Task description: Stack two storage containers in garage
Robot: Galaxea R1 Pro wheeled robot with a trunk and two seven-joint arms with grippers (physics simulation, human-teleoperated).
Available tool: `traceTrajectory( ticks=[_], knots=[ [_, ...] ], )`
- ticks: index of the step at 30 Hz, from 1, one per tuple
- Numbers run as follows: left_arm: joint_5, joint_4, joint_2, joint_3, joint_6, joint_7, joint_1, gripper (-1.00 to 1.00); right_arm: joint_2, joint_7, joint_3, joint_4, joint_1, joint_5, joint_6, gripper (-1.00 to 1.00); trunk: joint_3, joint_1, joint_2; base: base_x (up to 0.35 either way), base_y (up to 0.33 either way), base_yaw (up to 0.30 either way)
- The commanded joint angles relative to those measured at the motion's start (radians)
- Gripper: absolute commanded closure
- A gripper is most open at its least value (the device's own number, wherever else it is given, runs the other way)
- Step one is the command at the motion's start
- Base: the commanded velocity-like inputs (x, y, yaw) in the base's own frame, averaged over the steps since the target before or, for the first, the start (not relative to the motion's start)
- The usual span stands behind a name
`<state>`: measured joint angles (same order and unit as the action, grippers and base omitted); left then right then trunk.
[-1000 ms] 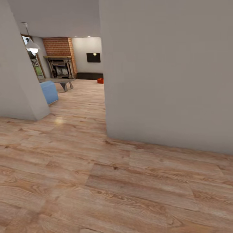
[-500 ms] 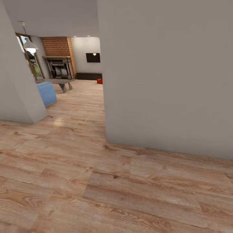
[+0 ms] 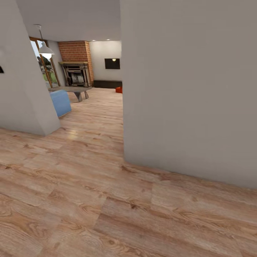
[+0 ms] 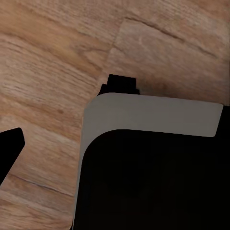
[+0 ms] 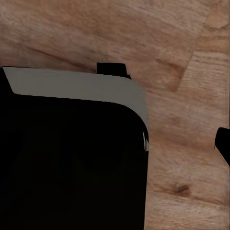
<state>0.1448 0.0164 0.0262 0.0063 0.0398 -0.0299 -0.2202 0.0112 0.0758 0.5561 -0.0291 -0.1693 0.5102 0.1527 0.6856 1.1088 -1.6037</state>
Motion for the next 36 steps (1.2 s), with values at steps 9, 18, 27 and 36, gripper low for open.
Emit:
traceTrajectory(
  ticks=[9,18,27,36],
  knots=[
    [0.007,-0.001,0.000,0.000,0.003,-0.001,-0.001,-1.00,0.003,0.001,0.008,-0.003,-0.001,0.008,0.005,-1.00,0.001,0.000,0.000,0.322,0.000,0.268],
    [0.007,-0.001,0.000,0.000,0.003,-0.001,-0.001,-1.00,0.004,0.001,0.008,-0.003,-0.001,0.008,0.005,-1.00,0.001,0.000,0.000,0.322,0.000,0.269],
    [0.007,-0.001,0.000,0.000,0.002,-0.001,-0.001,-1.00,0.003,0.001,0.008,-0.003,-0.001,0.008,0.005,-1.00,0.001,0.000,0.000,0.322,0.000,0.269],
    [0.007,-0.001,0.000,0.000,0.003,-0.001,-0.001,-1.00,0.003,0.001,0.008,-0.003,-0.001,0.008,0.005,-1.00,0.001,0.000,0.000,0.322,0.000,0.269]
  ],
)
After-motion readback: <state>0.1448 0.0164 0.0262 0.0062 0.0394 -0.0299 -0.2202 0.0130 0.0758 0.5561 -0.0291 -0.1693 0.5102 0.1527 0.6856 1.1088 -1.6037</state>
